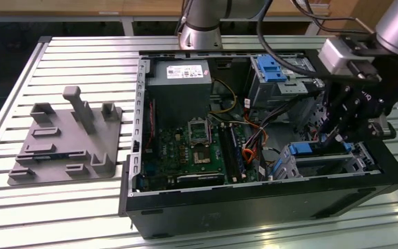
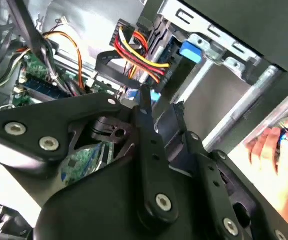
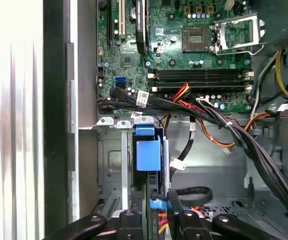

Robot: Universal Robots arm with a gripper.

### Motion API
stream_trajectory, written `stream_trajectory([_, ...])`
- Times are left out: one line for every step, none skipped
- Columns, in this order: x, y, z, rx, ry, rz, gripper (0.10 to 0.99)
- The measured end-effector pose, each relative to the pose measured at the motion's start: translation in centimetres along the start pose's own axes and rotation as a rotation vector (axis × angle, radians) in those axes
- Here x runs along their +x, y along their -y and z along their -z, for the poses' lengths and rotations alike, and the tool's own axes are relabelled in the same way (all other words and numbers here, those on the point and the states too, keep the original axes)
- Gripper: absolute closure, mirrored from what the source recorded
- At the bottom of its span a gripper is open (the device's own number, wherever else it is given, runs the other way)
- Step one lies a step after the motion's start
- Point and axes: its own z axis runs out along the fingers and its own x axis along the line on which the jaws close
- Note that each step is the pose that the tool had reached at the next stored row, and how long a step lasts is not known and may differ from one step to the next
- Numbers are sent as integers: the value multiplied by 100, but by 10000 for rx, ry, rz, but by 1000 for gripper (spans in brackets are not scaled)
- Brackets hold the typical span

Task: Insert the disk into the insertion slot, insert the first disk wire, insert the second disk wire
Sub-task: 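Insert the second disk wire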

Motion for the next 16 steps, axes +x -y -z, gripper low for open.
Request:
stream_trajectory([1, -1, 46, 3, -3, 0, 753])
stream_trajectory([2, -3, 91, 5, -2, 1, 753])
stream_trajectory([2, -6, 138, 11, -2, 0, 753])
stream_trajectory([0, -9, 175, 18, -1, 0, 753])
stream_trajectory([-2, -12, 220, 27, 0, -2, 753])
stream_trajectory([-5, -17, 261, 36, 0, -6, 753])
stream_trajectory([-10, -20, 297, 51, -1, -12, 769])
stream_trajectory([-15, -25, 313, 64, 1, -18, 831])
stream_trajectory([-15, -25, 313, 64, 0, -19, 831])
stream_trajectory([-15, -25, 314, 64, -1, -18, 890])
stream_trajectory([-15, -25, 314, 65, 0, -18, 953])
stream_trajectory([-14, -25, 315, 64, 0, -19, 953])
stream_trajectory([-15, -26, 317, 65, -2, -19, 980])
stream_trajectory([-15, -26, 318, 65, -2, -19, 980])
stream_trajectory([-15, -26, 319, 65, -2, -19, 980])
stream_trajectory([-15, -26, 320, 65, -1, -19, 980])
